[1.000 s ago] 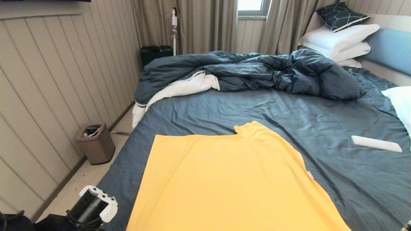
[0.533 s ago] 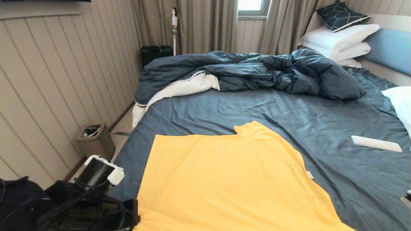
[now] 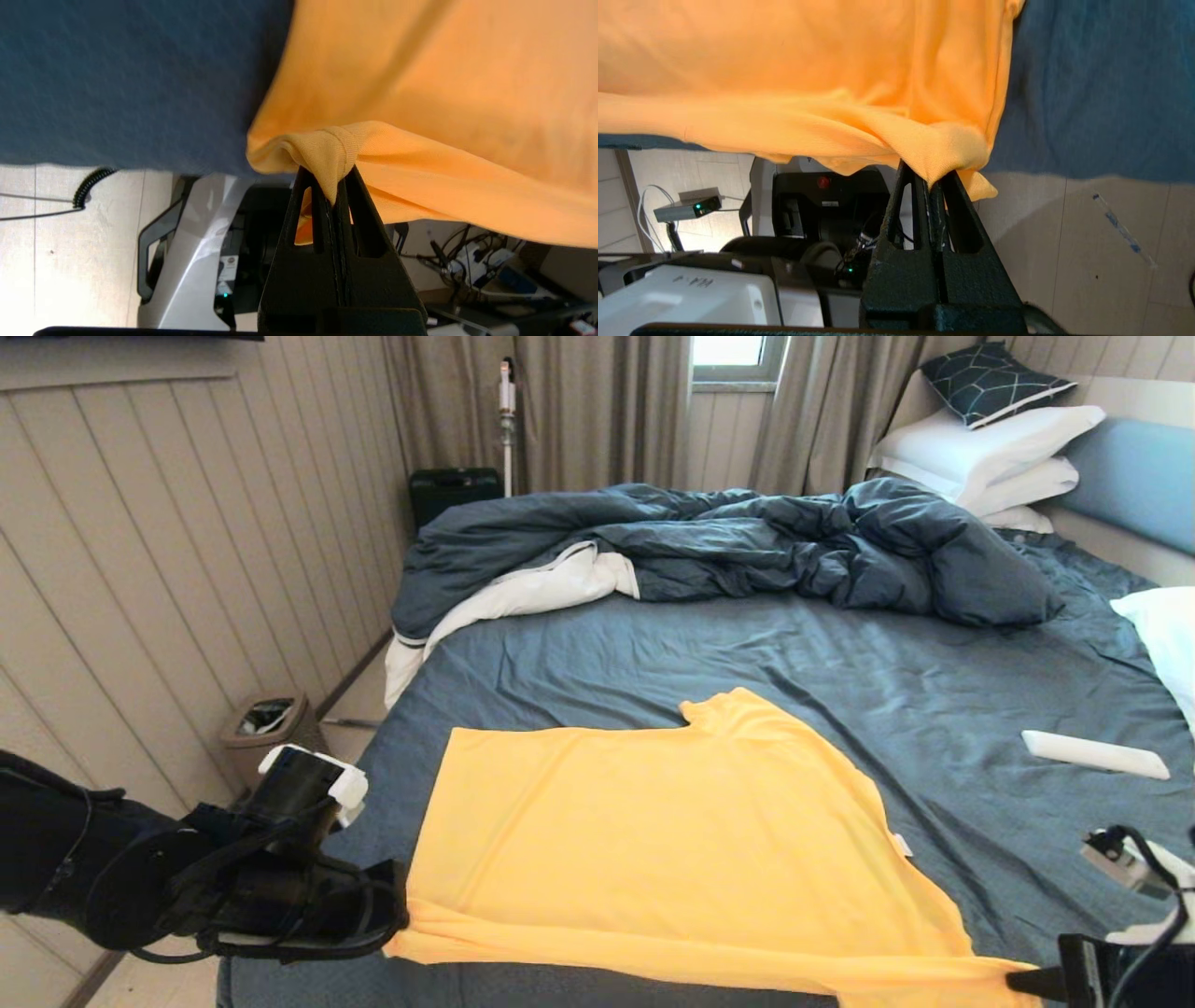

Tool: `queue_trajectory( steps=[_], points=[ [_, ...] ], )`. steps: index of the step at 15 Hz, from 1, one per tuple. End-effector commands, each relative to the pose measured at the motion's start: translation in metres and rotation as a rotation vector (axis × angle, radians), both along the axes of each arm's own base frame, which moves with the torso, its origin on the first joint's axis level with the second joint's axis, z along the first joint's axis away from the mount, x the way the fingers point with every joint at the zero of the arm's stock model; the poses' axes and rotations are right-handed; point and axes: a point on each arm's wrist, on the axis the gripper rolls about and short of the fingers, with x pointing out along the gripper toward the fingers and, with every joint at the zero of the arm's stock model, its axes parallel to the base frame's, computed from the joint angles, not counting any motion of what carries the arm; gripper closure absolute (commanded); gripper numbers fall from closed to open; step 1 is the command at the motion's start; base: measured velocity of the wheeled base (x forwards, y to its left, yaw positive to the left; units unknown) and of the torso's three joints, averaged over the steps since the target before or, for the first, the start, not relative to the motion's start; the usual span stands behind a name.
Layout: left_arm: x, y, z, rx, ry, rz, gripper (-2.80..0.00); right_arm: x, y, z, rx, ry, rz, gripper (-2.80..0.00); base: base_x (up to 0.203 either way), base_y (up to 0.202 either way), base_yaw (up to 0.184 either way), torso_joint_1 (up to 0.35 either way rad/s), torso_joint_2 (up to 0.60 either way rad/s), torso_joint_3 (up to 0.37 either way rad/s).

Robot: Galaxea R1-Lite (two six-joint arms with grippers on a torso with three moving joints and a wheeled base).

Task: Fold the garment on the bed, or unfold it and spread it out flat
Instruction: Fold the yellow T-shirt

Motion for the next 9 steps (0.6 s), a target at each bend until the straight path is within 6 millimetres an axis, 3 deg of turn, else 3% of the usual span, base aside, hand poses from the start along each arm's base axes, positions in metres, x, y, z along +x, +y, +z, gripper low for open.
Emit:
queue_trajectory(
  steps=[1,4,9],
  points=[
    [0.011,0.001,-0.007,0.005,0.018,0.020,0.00,0.016,-0.005,-0.017,0.023,0.071,-0.001,0.00,0.000,0.000,0.000,0.000,0.00,0.000],
    [0.021,-0.003,-0.013,0.008,0.028,0.020,0.00,0.032,-0.009,-0.025,0.025,0.072,-0.002,0.00,0.000,0.000,0.000,0.000,0.00,0.000],
    [0.036,-0.009,-0.016,-0.007,0.024,0.014,0.00,0.050,-0.014,-0.020,0.021,0.045,-0.003,0.00,0.000,0.000,0.000,0.000,0.00,0.000]
  ],
)
